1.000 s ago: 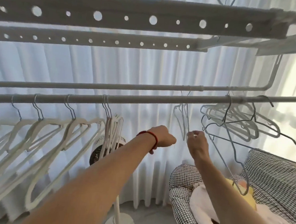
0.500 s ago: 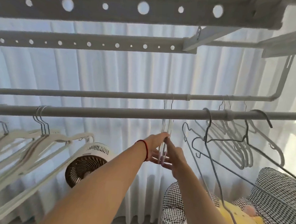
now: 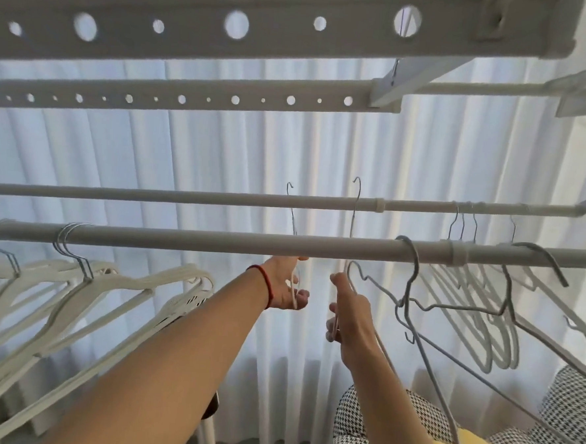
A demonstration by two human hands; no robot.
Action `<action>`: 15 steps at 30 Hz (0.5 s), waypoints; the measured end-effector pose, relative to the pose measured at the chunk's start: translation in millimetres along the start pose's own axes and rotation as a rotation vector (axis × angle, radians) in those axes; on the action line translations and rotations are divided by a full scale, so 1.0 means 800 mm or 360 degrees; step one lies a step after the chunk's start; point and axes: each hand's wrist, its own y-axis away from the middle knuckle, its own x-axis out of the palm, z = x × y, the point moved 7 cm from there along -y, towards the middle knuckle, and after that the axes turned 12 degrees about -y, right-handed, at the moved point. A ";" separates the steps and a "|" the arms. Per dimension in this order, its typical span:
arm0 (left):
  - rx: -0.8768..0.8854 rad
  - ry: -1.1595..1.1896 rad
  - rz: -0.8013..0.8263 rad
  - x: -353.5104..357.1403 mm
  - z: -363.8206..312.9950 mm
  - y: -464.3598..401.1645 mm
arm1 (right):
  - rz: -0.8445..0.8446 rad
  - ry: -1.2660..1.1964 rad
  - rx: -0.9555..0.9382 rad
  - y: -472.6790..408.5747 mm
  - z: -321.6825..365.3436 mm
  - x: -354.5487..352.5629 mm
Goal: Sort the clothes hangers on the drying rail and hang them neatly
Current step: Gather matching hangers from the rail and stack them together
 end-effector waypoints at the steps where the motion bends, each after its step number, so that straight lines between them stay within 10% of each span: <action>1: -0.0029 0.0018 -0.0014 -0.006 0.003 -0.002 | 0.0013 0.0014 -0.0015 0.001 0.004 0.001; 15: -0.0227 0.0154 0.0162 -0.009 0.275 0.052 | 0.0176 0.0236 0.0364 0.129 -0.217 -0.008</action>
